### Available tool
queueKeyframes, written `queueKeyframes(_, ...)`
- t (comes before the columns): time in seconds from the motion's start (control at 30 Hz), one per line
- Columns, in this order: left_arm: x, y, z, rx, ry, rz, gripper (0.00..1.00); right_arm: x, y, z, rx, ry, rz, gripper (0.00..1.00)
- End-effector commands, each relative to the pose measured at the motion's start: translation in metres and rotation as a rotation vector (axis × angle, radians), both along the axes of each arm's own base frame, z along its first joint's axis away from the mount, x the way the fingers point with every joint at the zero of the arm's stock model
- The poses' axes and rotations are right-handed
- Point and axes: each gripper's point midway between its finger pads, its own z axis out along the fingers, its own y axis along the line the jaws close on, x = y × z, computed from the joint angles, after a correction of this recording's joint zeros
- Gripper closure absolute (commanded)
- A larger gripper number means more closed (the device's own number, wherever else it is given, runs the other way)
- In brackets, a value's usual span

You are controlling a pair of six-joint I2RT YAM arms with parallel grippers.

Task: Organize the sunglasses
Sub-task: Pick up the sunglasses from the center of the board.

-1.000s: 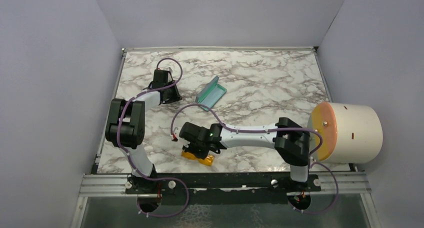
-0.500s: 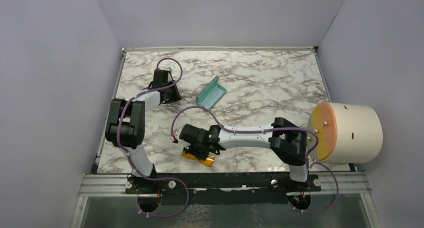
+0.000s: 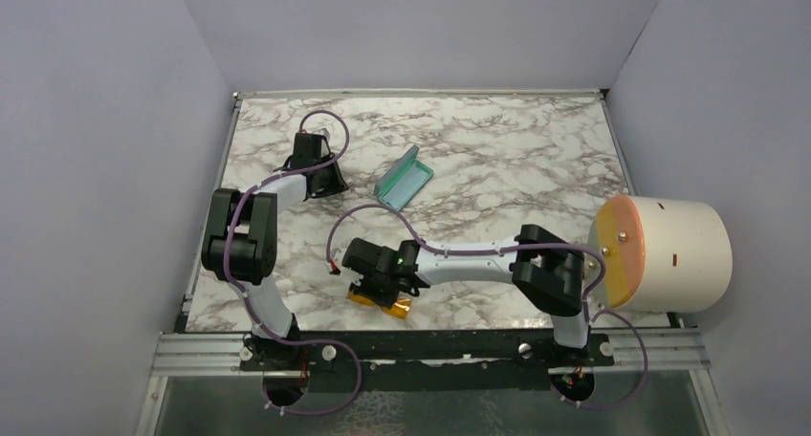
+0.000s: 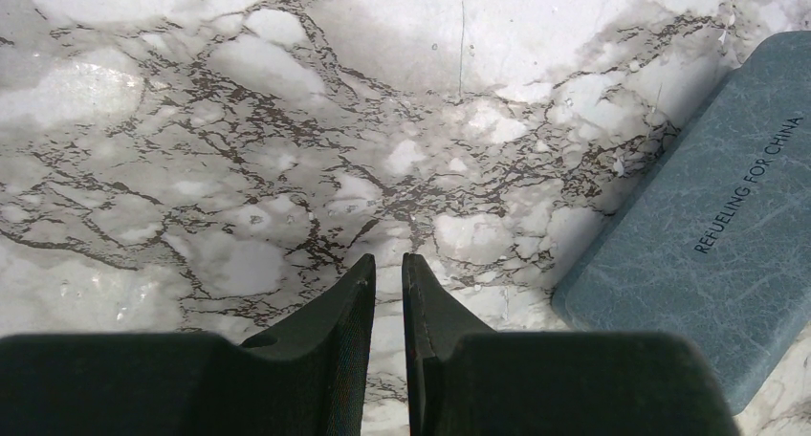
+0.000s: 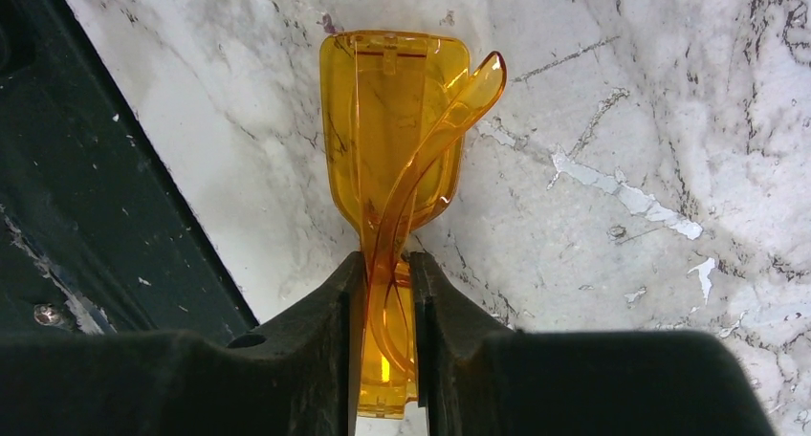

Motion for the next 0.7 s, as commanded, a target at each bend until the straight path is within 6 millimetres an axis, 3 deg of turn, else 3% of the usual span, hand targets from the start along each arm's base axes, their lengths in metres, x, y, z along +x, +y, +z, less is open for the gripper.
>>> queueKeyframes(0.0,0.003,-0.002,0.012,-0.028,-0.038,-0.008,0.80,0.008,0.008,-0.002,0.014,-0.020,-0.002,0.81)
queueKeyframes(0.17,0.003,-0.002,0.011,-0.026,-0.038,-0.007,0.80,0.009,0.008,0.000,0.021,-0.020,-0.007,0.99)
queueKeyframes(0.4,0.003,-0.002,0.011,-0.028,-0.036,-0.008,0.80,0.011,0.010,0.013,0.044,-0.030,-0.017,0.99)
queueKeyframes(0.67,0.003,-0.003,0.011,-0.030,-0.036,-0.007,0.80,0.020,0.014,0.047,0.091,-0.074,-0.051,0.99)
